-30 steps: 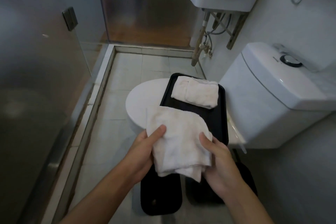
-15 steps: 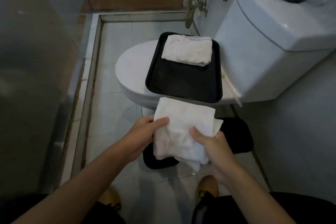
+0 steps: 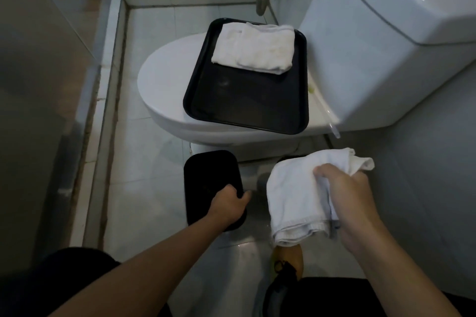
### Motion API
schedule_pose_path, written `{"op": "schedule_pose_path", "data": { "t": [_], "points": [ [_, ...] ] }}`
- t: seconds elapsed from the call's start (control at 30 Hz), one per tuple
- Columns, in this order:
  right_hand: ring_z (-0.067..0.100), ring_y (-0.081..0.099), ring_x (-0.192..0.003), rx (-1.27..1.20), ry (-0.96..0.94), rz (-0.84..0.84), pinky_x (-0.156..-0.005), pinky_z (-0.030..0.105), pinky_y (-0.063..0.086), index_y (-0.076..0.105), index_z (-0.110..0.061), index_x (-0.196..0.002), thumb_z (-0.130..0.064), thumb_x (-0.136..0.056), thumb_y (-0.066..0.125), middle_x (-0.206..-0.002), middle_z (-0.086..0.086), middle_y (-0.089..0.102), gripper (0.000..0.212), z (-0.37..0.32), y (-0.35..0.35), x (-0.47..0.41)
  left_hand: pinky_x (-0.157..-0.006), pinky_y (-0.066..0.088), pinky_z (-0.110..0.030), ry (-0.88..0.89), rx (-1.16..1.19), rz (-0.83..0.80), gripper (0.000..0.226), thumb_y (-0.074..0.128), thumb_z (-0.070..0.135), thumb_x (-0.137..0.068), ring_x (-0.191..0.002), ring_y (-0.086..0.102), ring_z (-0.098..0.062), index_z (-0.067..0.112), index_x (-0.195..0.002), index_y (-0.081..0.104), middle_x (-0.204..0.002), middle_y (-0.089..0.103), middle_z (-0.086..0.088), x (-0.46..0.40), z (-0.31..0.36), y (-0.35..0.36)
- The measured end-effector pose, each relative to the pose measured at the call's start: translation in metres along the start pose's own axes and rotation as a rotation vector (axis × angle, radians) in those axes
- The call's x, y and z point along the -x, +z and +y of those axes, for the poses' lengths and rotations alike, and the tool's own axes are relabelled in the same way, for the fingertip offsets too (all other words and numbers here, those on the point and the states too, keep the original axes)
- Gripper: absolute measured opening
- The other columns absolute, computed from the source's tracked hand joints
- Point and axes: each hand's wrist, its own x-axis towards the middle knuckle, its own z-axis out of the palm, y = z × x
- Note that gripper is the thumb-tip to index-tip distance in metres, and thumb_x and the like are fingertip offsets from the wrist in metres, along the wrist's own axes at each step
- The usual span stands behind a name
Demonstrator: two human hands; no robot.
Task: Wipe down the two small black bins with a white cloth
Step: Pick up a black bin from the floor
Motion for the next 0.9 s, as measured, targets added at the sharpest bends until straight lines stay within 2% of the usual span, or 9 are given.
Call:
{"op": "schedule_pose_path", "data": {
  "t": [0.1, 0.23, 0.4, 0.47, 0.53, 0.67, 0.77, 0.83, 0.9],
  "points": [
    [0.028, 0.067, -0.08, -0.021, 0.005, -0.019, -0.055, 0.029, 0.049, 0.056, -0.026, -0.088, -0.014, -0.092, 0.06, -0.09, 0.004, 0.067, 0.013, 0.001, -0.002, -0.002, -0.066, 0.043, -0.03, -0.044, -0.058, -0.024, 0.051, 0.056, 0.05, -0.091, -0.086, 0.065, -0.031, 0.0, -0.095, 0.059, -0.092, 0.067, -0.018, -0.009, 0.006, 0.027],
    [0.022, 0.067, -0.086, -0.02, 0.009, -0.059, -0.074, 0.04, 0.056, 0.056, -0.028, -0.089, -0.025, -0.091, 0.07, -0.092, -0.003, 0.068, 0.014, 0.0, 0.001, -0.005, -0.077, 0.045, -0.032, -0.078, -0.091, 0.01, 0.047, 0.062, 0.041, -0.09, -0.104, 0.062, -0.034, 0.001, -0.114, 0.051, -0.111, 0.062, -0.016, -0.016, 0.006, 0.039],
    [0.018, 0.066, -0.088, 0.023, -0.02, -0.063, -0.084, 0.043, 0.056, 0.059, -0.026, -0.095, -0.031, -0.086, 0.076, -0.096, -0.005, 0.068, 0.02, -0.003, 0.001, -0.011, -0.081, 0.049, -0.036, -0.059, -0.15, -0.028, 0.027, 0.06, 0.024, -0.09, -0.1, 0.062, -0.037, 0.0, -0.101, 0.056, -0.106, 0.065, -0.022, -0.022, -0.007, 0.039],
    [0.017, 0.066, -0.09, 0.09, -0.049, -0.078, -0.082, 0.04, 0.056, 0.058, -0.024, -0.103, -0.036, -0.081, 0.08, -0.1, -0.006, 0.068, 0.033, -0.004, 0.003, -0.013, -0.081, 0.047, -0.034, -0.052, -0.159, -0.023, 0.023, 0.058, 0.02, -0.089, -0.102, 0.06, -0.037, 0.0, -0.1, 0.056, -0.107, 0.063, -0.022, -0.018, -0.015, 0.032],
    [0.014, 0.064, -0.089, 0.158, -0.065, -0.098, -0.077, 0.037, 0.054, 0.056, -0.025, -0.099, -0.036, -0.077, 0.083, -0.099, -0.007, 0.065, 0.037, -0.006, 0.005, -0.015, -0.082, 0.049, -0.034, -0.072, -0.139, -0.005, 0.021, 0.057, 0.019, -0.09, -0.102, 0.061, -0.037, 0.002, -0.102, 0.056, -0.107, 0.063, -0.02, -0.013, -0.026, 0.024],
    [0.009, 0.06, -0.083, 0.214, -0.085, -0.149, -0.064, 0.028, 0.048, 0.055, -0.019, -0.106, -0.03, -0.077, 0.084, -0.096, -0.008, 0.062, 0.043, -0.008, 0.017, -0.014, -0.087, 0.052, -0.038, -0.127, 0.009, 0.058, 0.024, 0.049, 0.015, -0.096, -0.101, 0.061, -0.037, 0.001, -0.116, 0.049, -0.11, 0.062, -0.022, 0.0, -0.053, 0.002],
    [0.007, 0.06, -0.078, 0.206, -0.092, -0.188, -0.059, 0.027, 0.046, 0.055, -0.022, -0.093, -0.027, -0.08, 0.083, -0.09, -0.009, 0.062, 0.031, -0.004, 0.03, -0.01, -0.088, 0.046, -0.038, -0.192, 0.155, 0.1, 0.031, 0.038, 0.014, -0.101, -0.108, 0.056, -0.042, -0.003, -0.128, 0.038, -0.117, 0.057, -0.026, 0.006, -0.075, -0.018],
    [0.005, 0.058, -0.075, 0.226, -0.096, -0.215, -0.056, 0.024, 0.044, 0.052, -0.026, -0.089, -0.027, -0.081, 0.082, -0.089, -0.011, 0.061, 0.032, 0.0, 0.038, -0.007, -0.089, 0.045, -0.039, -0.222, 0.283, 0.121, 0.025, 0.035, 0.014, -0.102, -0.106, 0.056, -0.038, 0.003, -0.125, 0.041, -0.12, 0.056, -0.023, 0.008, -0.087, -0.029],
    [0.006, 0.06, -0.079, 0.272, -0.094, -0.239, -0.06, 0.025, 0.046, 0.053, -0.026, -0.095, -0.028, -0.08, 0.082, -0.094, -0.009, 0.063, 0.033, 0.006, 0.048, -0.005, -0.092, 0.046, -0.038, -0.212, 0.396, 0.136, 0.021, 0.035, 0.014, -0.104, -0.102, 0.055, -0.029, 0.011, -0.122, 0.045, -0.122, 0.056, -0.018, 0.01, -0.096, -0.037]
  ]
}}
